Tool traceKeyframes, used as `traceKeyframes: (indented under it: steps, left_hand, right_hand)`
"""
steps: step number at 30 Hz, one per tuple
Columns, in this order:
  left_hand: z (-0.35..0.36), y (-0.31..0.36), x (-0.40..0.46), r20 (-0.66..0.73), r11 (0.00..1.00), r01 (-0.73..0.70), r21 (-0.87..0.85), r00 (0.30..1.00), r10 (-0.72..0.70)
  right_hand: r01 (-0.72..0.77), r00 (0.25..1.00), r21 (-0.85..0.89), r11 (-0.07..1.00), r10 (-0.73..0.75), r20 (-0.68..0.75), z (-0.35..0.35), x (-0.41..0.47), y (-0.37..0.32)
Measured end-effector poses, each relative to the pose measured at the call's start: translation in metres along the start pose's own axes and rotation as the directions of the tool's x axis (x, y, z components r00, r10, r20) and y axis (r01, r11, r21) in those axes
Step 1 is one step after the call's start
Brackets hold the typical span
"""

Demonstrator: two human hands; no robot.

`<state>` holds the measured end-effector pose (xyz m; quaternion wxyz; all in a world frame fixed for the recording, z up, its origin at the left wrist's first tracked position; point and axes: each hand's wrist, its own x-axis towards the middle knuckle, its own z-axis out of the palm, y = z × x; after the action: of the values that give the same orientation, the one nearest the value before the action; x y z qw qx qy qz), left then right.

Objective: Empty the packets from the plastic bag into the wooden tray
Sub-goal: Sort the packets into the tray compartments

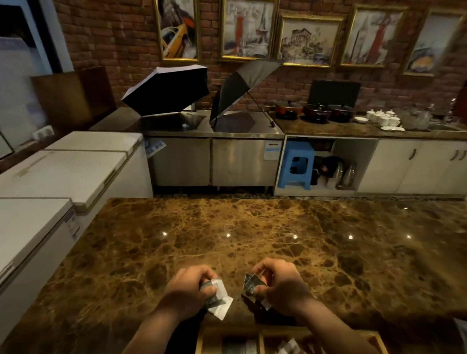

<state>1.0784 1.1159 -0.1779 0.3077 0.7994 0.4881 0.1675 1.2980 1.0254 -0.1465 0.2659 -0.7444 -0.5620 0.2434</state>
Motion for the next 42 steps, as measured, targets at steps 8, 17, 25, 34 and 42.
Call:
traceKeyframes:
  steps: [8, 17, 25, 34, 42]
  left_hand:
    - [0.021, -0.001, 0.005, 0.087, 0.912, -0.155, 0.38, 0.987, 0.132]
    - [0.015, 0.008, -0.009, 0.034, 0.962, 0.034, 0.272, 0.998, -0.045]
    - [0.013, 0.01, -0.014, 0.015, 0.962, 0.102, 0.254, 0.994, -0.109]
    - [0.015, 0.023, 0.002, 0.041, 0.99, 0.107, 0.094, 0.993, -0.111]
    - [0.012, 0.027, -0.005, 0.063, 0.956, -0.008, 0.295, 0.998, -0.011]
  right_hand:
    - [-0.005, 1.0, -0.087, 0.996, 0.004, -0.02, -0.025, -0.014, 0.026]
    - [0.025, 0.998, -0.066, 0.998, -0.029, -0.058, -0.034, -0.022, 0.033]
    - [0.011, 0.999, -0.131, 0.991, -0.016, -0.035, -0.04, -0.03, 0.026]
    - [0.02, 0.999, -0.153, 0.988, -0.026, -0.035, -0.045, -0.032, 0.033]
    - [0.093, 0.994, -0.136, 0.986, -0.101, -0.05, -0.041, -0.026, 0.043]
